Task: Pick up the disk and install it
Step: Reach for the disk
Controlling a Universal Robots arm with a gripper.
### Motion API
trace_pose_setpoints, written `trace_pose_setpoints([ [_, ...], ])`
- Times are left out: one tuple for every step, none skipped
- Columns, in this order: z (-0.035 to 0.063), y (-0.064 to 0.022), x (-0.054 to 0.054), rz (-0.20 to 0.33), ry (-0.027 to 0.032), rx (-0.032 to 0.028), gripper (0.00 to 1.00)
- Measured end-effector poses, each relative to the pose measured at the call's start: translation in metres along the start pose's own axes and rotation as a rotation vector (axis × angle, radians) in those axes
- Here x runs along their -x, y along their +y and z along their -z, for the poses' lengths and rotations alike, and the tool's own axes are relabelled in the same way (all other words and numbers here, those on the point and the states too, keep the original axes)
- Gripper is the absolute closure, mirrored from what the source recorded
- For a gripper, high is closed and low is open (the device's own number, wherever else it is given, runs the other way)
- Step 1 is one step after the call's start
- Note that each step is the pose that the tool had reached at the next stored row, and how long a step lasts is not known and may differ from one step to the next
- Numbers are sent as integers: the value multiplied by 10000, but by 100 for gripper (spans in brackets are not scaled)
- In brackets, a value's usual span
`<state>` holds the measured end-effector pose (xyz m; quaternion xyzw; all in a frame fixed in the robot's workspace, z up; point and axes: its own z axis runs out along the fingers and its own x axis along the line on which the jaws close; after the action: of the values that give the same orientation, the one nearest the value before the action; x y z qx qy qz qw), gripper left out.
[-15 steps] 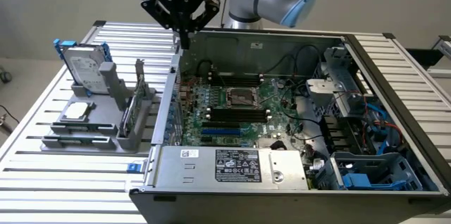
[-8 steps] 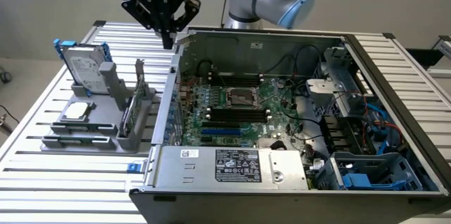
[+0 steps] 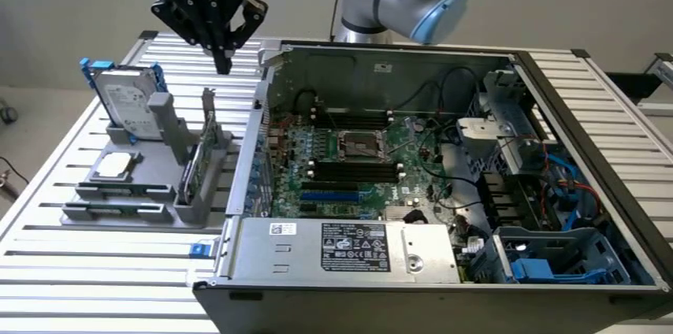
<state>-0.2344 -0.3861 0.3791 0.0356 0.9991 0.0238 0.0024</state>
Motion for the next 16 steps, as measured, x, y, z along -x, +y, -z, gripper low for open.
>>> trace_pose_setpoints([
  [-13, 7, -46, 1, 0, -1, 89],
  [-27, 16, -93, 2, -2, 0, 89],
  [-40, 26, -139, 0, -4, 0, 89],
  [-50, 39, -185, 1, -4, -1, 89],
  [-58, 53, -233, 2, -3, -2, 89],
  [-66, 68, -279, 2, -3, -2, 89],
  [-76, 83, -325, 0, -5, -1, 89],
  [-84, 99, -375, 2, -4, -1, 89],
  [-93, 113, -421, 1, -4, -2, 89],
  [-102, 128, -468, 0, -4, -1, 89],
  [-110, 142, -512, 1, -5, -1, 89],
  [-118, 156, -560, 1, -5, 0, 89],
  [-127, 171, -609, 0, -5, 0, 89],
  [-135, 186, -655, 1, -5, -1, 89],
  [-142, 200, -701, 2, -4, -1, 89],
  [-150, 214, -748, 1, -5, -1, 89],
])
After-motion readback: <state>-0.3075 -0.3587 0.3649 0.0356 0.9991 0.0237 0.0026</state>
